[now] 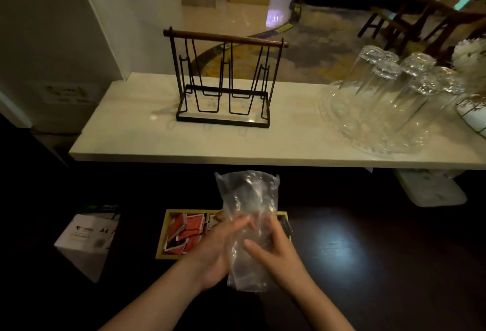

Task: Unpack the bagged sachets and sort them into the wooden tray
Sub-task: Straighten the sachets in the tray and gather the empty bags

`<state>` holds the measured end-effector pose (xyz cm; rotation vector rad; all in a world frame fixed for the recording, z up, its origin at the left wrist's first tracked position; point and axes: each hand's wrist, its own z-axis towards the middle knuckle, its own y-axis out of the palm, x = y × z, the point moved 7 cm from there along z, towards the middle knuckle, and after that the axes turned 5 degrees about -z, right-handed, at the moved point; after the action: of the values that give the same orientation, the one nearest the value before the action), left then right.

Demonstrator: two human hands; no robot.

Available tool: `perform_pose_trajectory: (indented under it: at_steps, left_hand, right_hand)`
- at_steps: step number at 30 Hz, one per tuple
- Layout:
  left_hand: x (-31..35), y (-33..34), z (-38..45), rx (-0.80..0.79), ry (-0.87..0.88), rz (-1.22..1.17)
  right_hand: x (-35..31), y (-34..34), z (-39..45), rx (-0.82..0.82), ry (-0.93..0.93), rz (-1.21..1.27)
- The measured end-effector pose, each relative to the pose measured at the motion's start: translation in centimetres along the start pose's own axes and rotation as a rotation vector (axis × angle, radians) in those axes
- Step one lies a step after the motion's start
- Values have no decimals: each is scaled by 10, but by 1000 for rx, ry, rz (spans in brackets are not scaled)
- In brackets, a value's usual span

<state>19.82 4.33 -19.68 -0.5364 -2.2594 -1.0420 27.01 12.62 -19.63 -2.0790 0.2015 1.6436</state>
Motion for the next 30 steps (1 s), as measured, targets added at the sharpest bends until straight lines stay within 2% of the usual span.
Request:
perform_pose_trajectory:
  at_steps: [2,4,6,8,10,13,15,18,21,24,27,30]
  left_hand:
    - [-1,1,-5,31,13,14]
    - [3,-6,-6,121,82,6]
    - [8,-14,-7,192,146,-11]
    - [15,-20,-9,238,206,-11]
    - [22,-24,-13,271,247,-24]
    - [29,-33,-15,314,283,-38]
    - [27,-35,-13,293,239,-55]
    - [17,-20,-9,114,125,-134]
    - [11,-7,-7,-1,133,-65]
    - [9,-7,-6,68,156,-16]
    - [13,-13,-6,111,183,-6]
    - [17,-16,-10,103,172,-18]
  right_hand:
    - [-8,8,-2,-86,20,-10]
    - [-17,10,-2,-107,64,99]
    - [-17,8,1,-76,167,336]
    - [-8,1,3,23,268,500]
    - [-4,-7,6,119,268,484]
    - [-8,-22,7,219,156,361]
    - [-5,-25,8,215,130,368]
    - [1,-20,11,185,105,323]
    - [-5,-15,11,195,43,263]
    - [-8,-17,11,227,-2,176]
    - [-8,-17,11,196,-37,196]
    - [-7,-16,9,125,11,476]
